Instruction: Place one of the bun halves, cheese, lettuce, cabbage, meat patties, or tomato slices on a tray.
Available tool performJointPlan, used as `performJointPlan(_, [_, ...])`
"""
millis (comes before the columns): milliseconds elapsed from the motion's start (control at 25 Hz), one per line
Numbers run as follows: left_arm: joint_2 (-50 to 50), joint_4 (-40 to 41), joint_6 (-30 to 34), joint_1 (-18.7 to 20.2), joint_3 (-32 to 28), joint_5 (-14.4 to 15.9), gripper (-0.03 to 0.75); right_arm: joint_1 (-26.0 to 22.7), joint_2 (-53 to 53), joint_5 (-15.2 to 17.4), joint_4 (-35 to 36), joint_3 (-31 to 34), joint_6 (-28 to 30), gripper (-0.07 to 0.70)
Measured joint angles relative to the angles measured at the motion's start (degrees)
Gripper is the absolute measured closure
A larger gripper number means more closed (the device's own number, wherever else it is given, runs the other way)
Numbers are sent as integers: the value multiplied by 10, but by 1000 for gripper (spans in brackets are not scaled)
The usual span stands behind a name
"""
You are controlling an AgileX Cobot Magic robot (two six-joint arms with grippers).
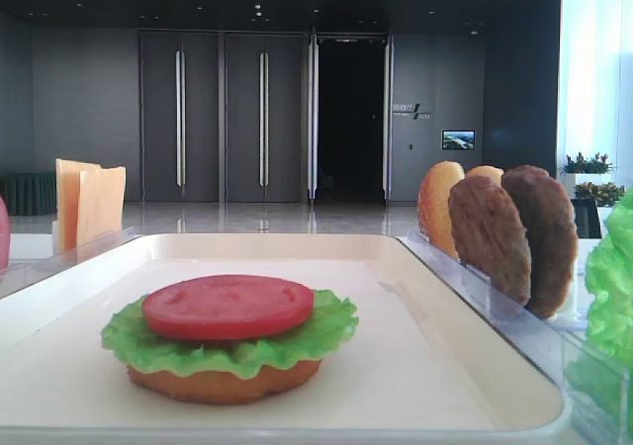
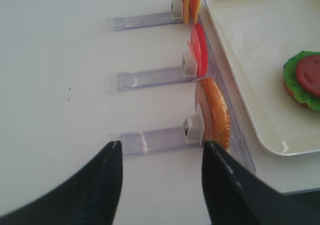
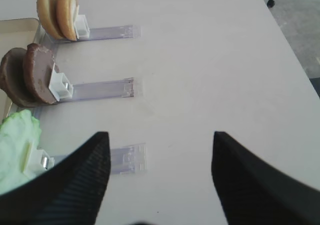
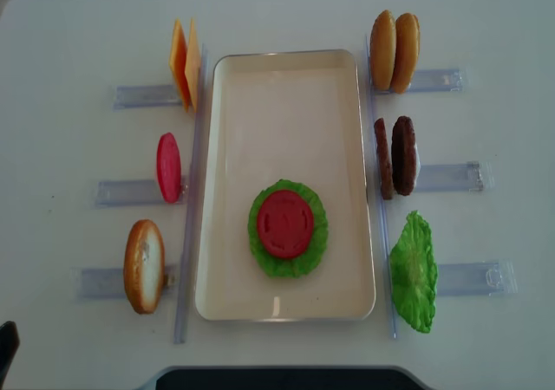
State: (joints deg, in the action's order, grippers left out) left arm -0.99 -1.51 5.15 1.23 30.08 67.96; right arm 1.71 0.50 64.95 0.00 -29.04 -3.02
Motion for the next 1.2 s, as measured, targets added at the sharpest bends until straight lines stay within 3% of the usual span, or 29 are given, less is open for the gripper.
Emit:
performJointPlan(160, [0,-4,0,0,-10,-2,324,0,0,0,0,0,0,208])
performJointPlan(480, [0,-9,0,0,-29,-39,325,0,0,0,0,0,0,208])
performJointPlan(1200, [0,-9,-16,0,-29,-40,324,0,0,0,0,0,0,208])
